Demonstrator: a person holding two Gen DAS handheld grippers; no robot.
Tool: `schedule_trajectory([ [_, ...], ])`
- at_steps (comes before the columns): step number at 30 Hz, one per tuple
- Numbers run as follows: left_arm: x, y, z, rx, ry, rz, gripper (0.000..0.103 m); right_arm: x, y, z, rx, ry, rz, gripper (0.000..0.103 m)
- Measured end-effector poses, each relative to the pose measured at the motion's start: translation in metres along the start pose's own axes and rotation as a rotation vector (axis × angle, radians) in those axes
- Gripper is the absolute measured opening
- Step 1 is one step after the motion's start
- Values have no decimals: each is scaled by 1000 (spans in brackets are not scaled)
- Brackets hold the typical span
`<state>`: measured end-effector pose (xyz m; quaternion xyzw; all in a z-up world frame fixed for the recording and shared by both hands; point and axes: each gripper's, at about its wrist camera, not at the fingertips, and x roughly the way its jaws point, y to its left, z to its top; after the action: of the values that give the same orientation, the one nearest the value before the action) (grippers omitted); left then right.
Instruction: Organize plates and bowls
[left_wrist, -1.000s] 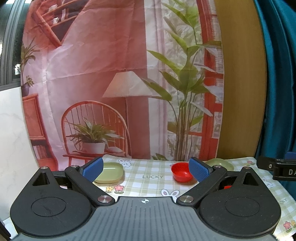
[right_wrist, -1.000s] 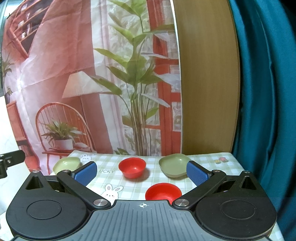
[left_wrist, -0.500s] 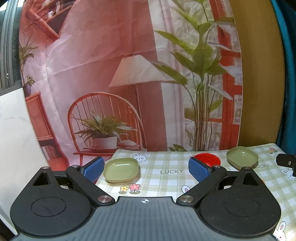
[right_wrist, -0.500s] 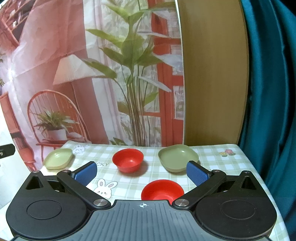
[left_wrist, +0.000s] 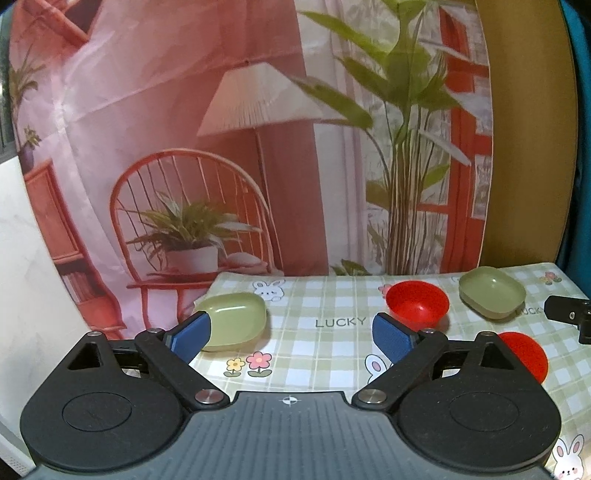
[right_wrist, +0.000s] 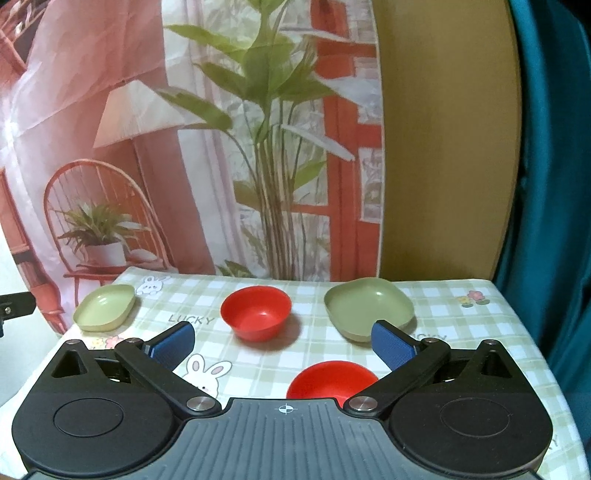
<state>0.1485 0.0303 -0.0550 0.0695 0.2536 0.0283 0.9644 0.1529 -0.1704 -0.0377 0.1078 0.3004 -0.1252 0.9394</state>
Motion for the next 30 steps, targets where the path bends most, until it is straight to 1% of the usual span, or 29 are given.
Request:
schedule_trajectory([
  [1,4,2,0,2,9,-2,94,3,2,-1,-5,5,9,100],
  [4,19,9,-3,-1,68,-13,93,12,7,-7,-14,25,34,98],
  [5,24,12,-6,-7,89,-18,90,16,9,-9,-16,33,40,96],
  [7,32,16,-9,-9,119,-25,89,23,13,-13,-19,52,54,92],
  [8,36,18,-12,-4,131,-28,89,26,16,-15,-19,62,60,90],
  [12,48,22,-21,13,167,-29,89,38,25,-24,-31,95,89,84],
  [16,57,25,-34,-17,223,-61,84,46,37,-33,-70,121,118,78],
  [19,62,26,-49,-56,274,-88,83,53,47,-42,-107,146,147,78],
  [22,68,23,-65,-81,324,-120,83,59,58,-52,-154,169,177,74],
  [27,73,10,-93,-69,383,-147,81,67,69,-65,-185,208,231,68],
  [30,77,6,-106,-84,421,-160,80,70,73,-70,-198,224,253,64],
])
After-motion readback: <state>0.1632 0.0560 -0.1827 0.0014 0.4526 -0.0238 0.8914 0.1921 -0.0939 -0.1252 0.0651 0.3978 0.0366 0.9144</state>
